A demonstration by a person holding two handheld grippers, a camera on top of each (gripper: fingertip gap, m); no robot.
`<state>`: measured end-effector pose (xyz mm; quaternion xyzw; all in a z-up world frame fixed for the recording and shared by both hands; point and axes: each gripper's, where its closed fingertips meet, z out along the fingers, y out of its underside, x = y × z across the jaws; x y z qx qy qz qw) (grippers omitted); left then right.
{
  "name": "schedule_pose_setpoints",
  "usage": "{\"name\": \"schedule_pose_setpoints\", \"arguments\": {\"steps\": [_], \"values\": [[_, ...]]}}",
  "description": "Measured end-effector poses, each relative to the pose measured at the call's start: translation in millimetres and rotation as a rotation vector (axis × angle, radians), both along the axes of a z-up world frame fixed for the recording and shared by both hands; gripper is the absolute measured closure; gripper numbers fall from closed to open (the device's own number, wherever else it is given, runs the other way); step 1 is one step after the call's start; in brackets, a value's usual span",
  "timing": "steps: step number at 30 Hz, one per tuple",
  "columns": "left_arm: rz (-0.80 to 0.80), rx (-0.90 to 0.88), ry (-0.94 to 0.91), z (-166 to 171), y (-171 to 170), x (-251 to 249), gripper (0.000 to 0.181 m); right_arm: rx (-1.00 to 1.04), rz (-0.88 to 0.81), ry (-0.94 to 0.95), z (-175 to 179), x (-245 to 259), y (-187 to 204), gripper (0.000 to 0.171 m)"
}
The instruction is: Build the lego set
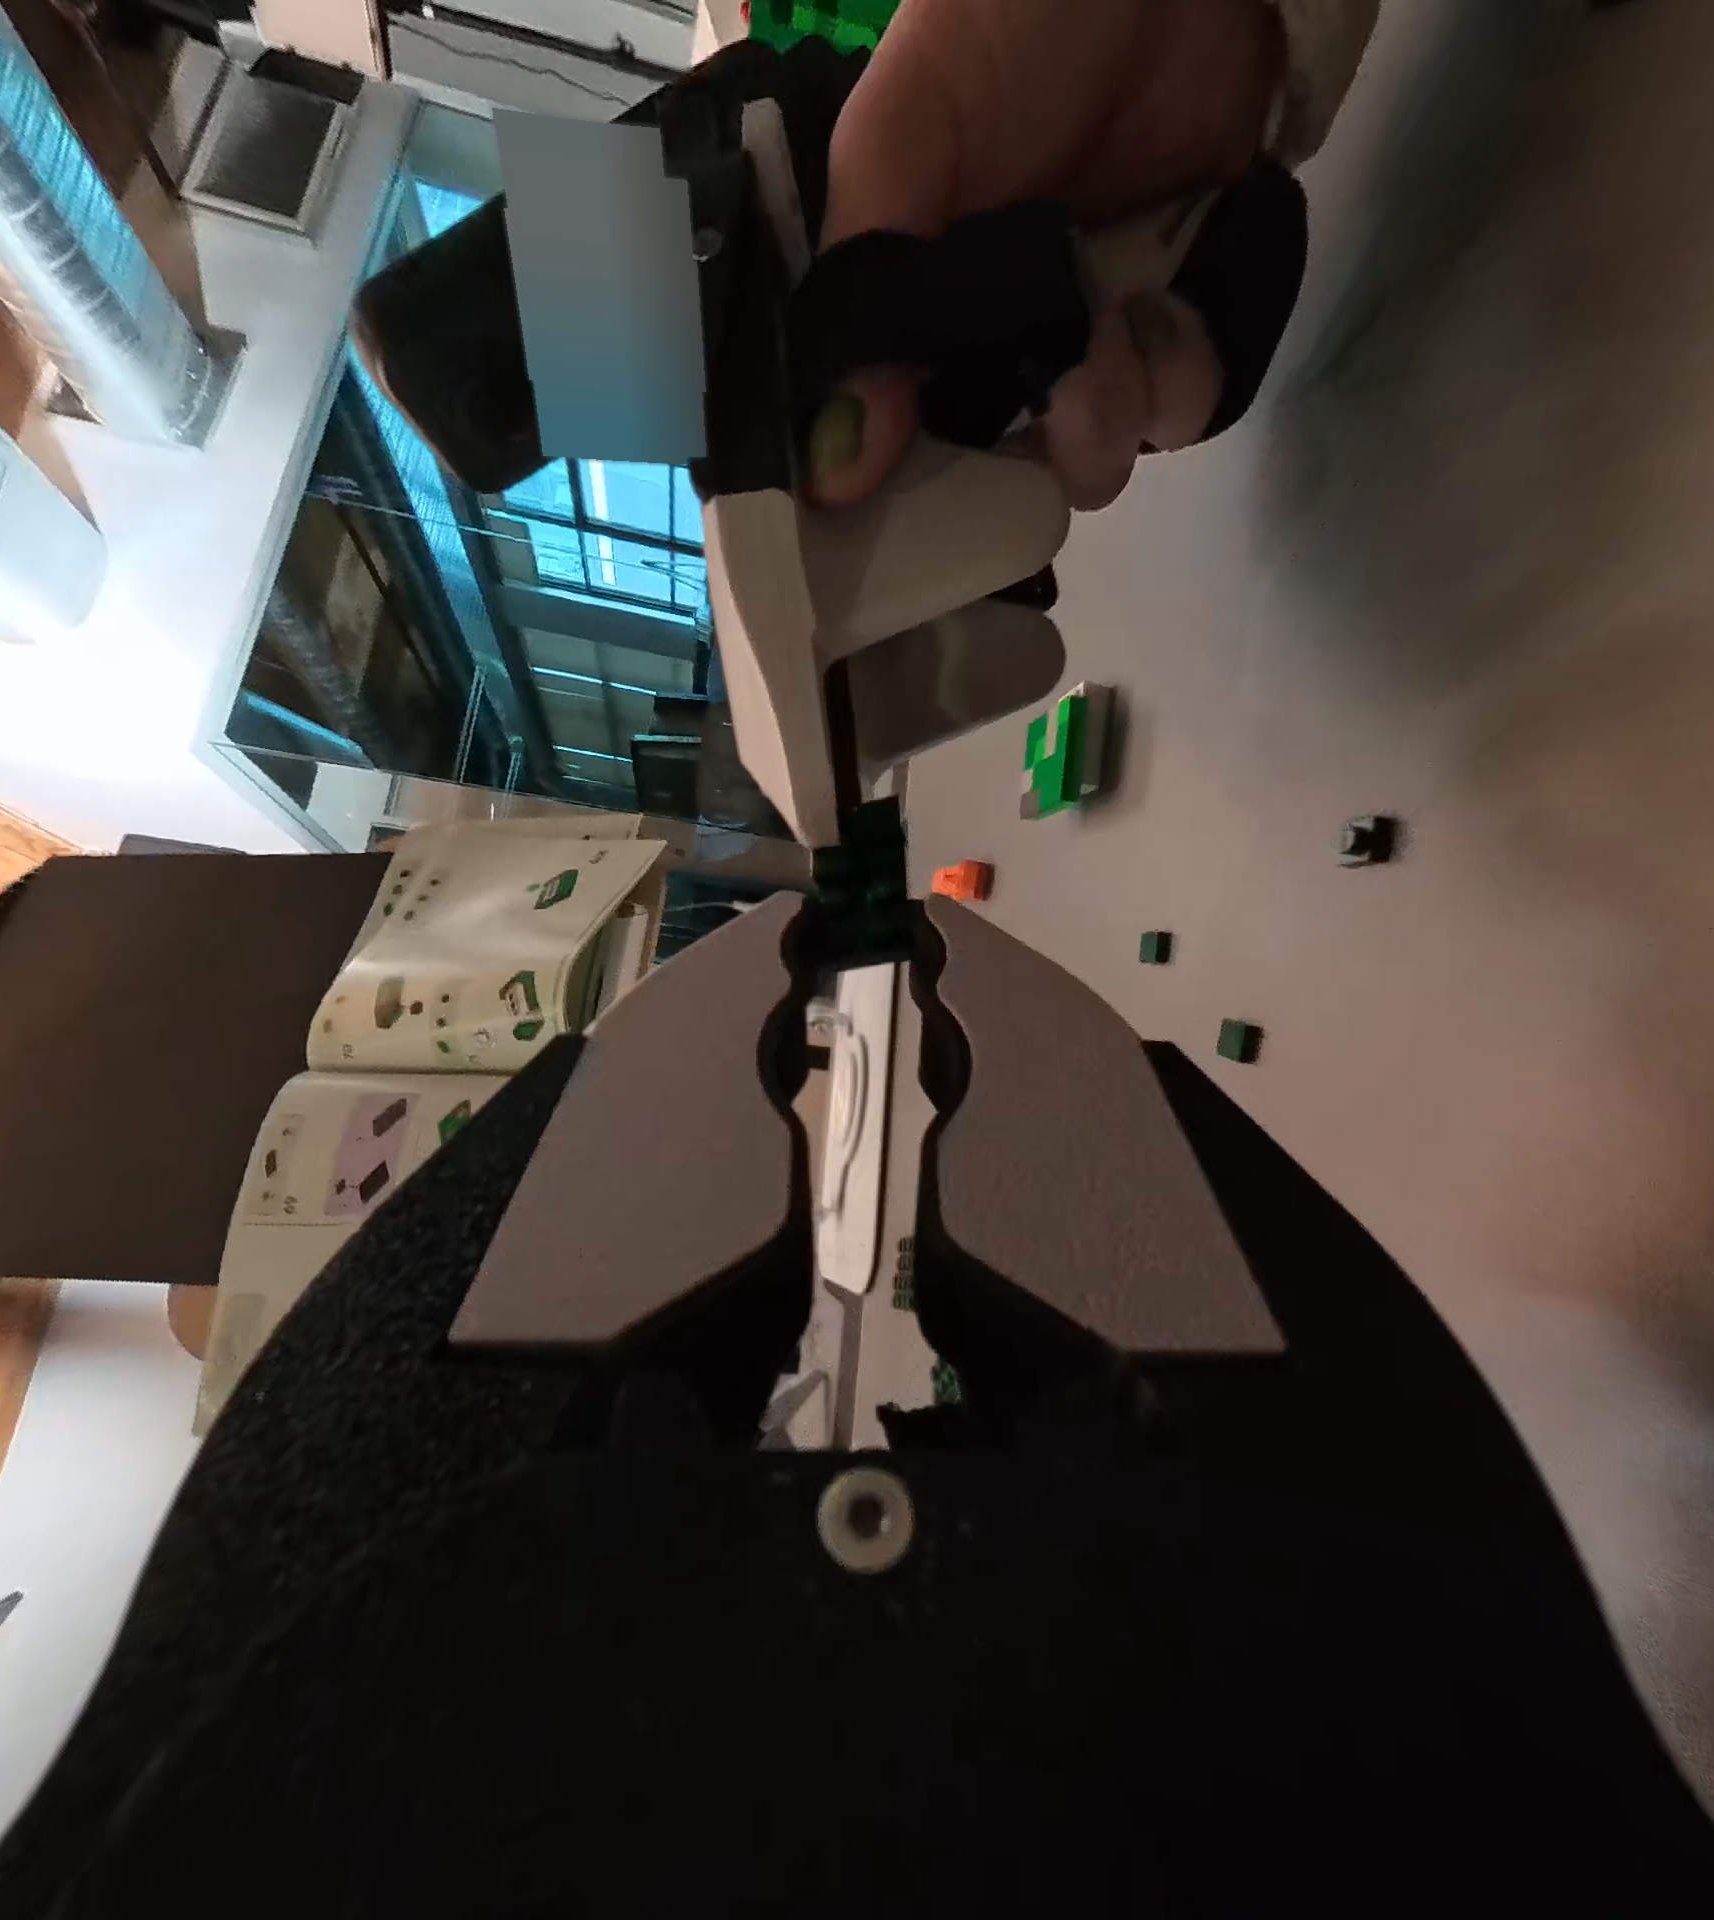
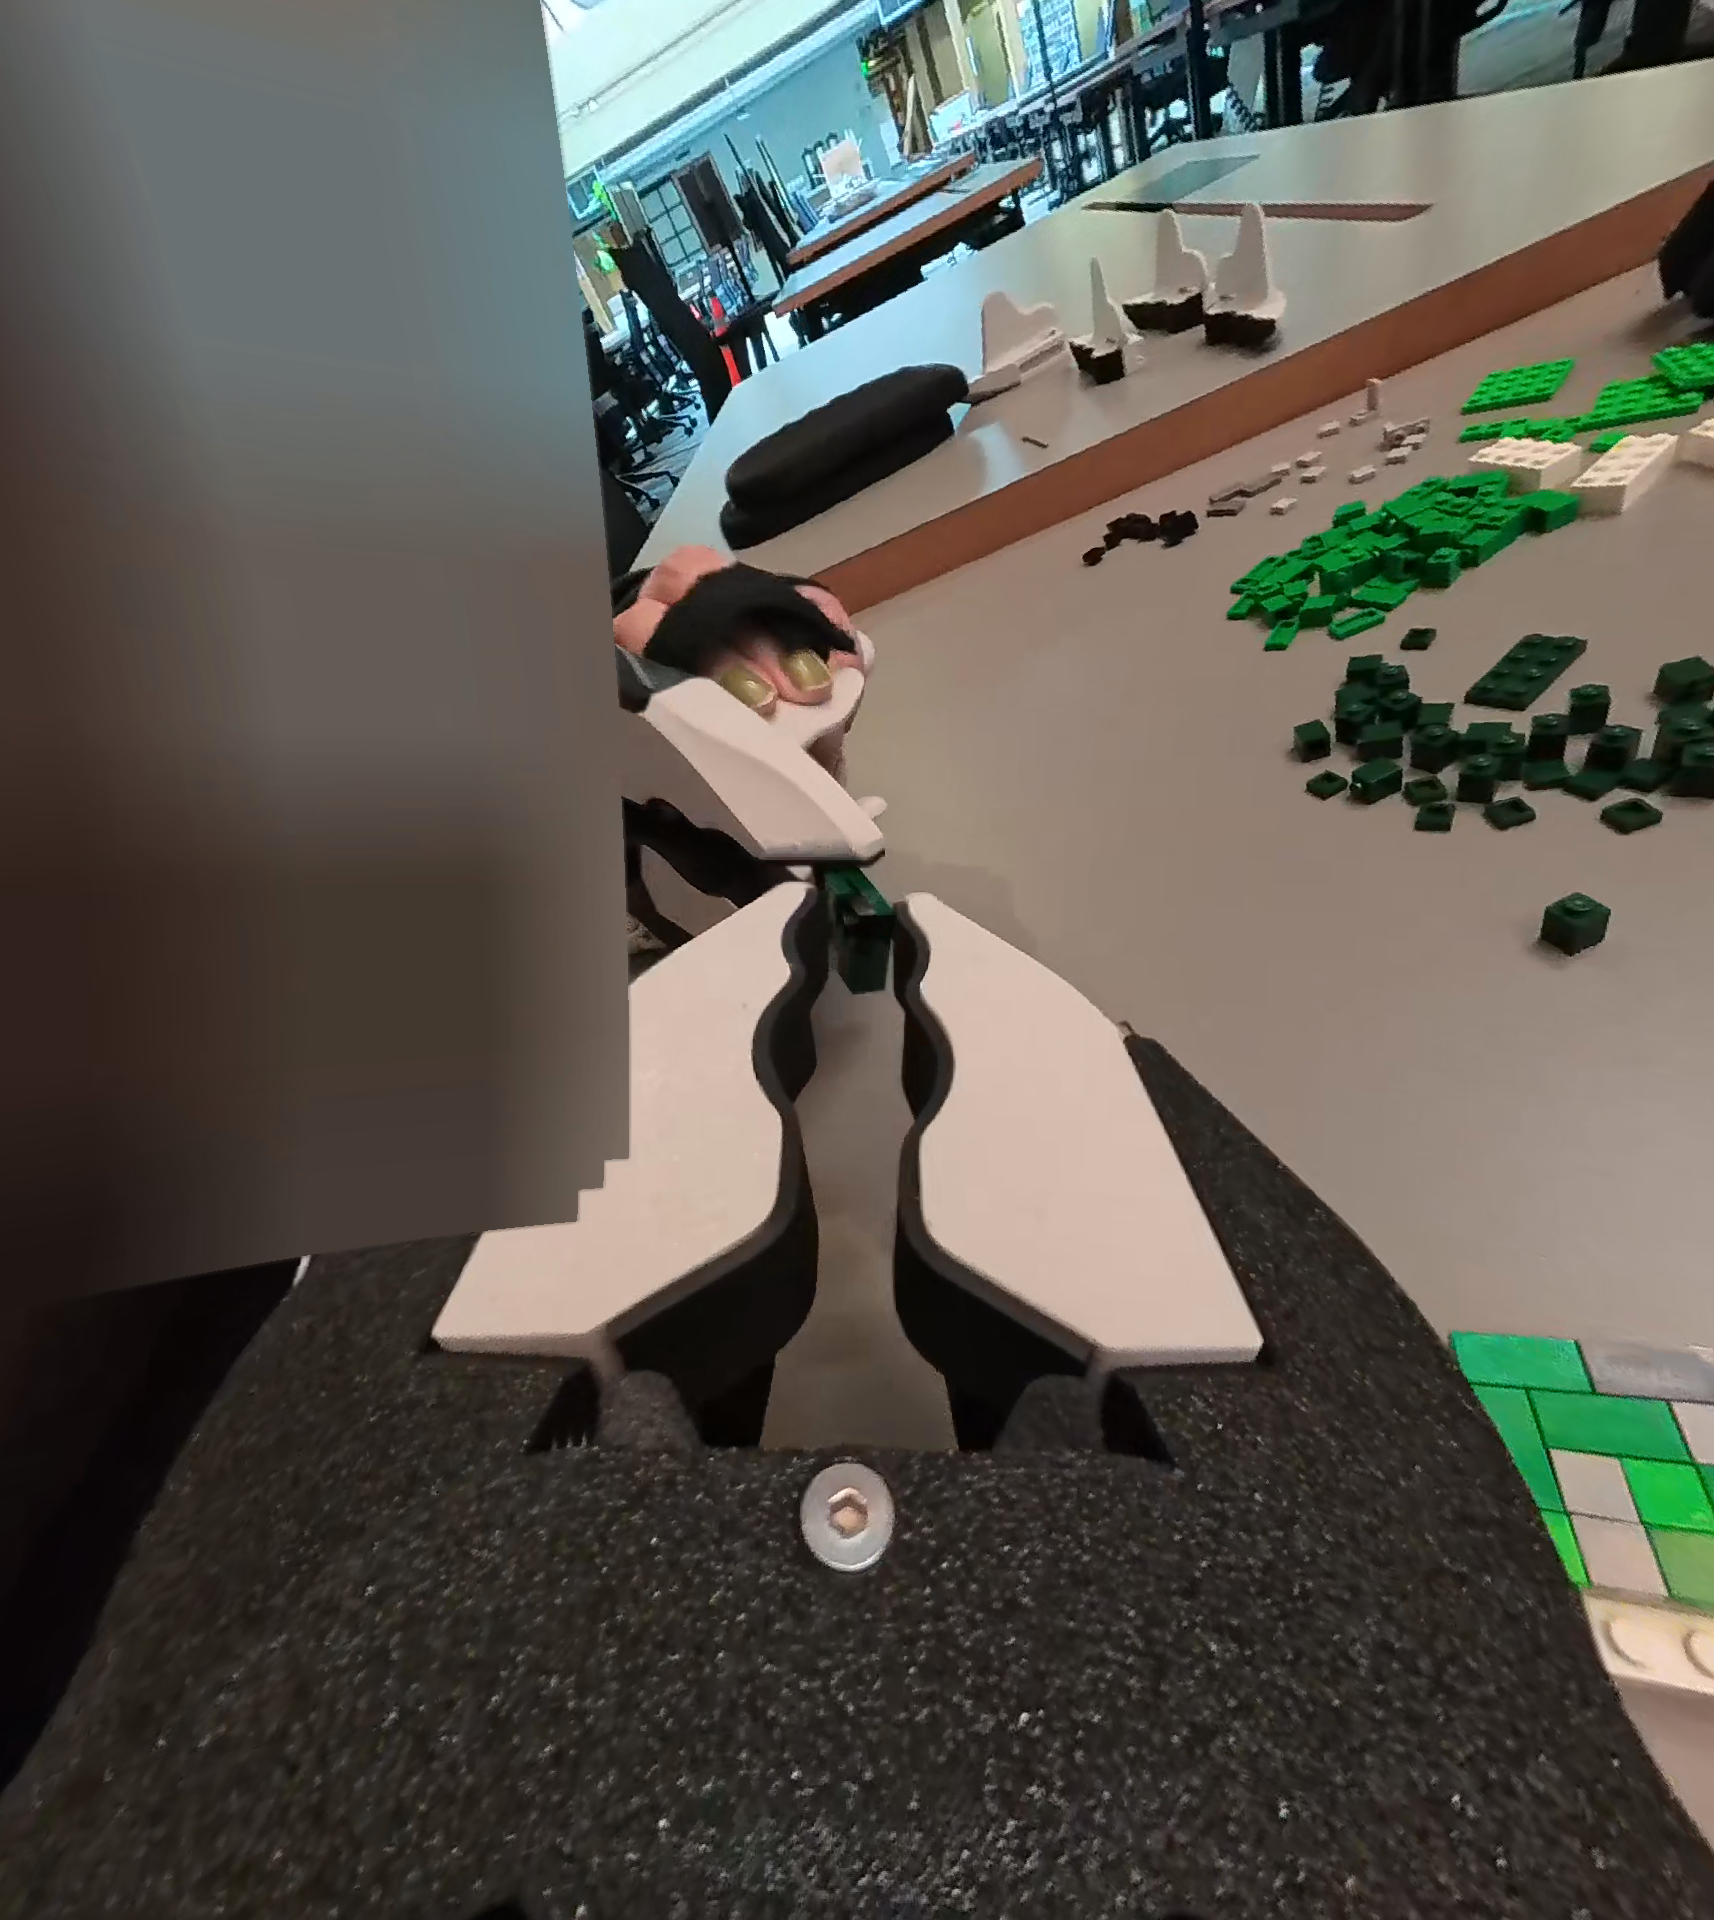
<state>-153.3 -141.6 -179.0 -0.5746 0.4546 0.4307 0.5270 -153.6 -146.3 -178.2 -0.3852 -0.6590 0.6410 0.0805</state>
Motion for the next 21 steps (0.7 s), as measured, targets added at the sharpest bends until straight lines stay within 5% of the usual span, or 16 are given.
{"name": "schedule_pose_setpoints", "arguments": {"steps": [1,21], "values": [[-0.006,-0.005,0.002,-1.0,0.2,2.0,0.166,0.009,0.004,0.008,-0.4,0.8,-1.5,0.158],[-0.063,0.046,0.042,5.8,-3.1,19.1,0.166,0.032,0.103,0.126,6.5,16.3,-7.5,0.162]]}}
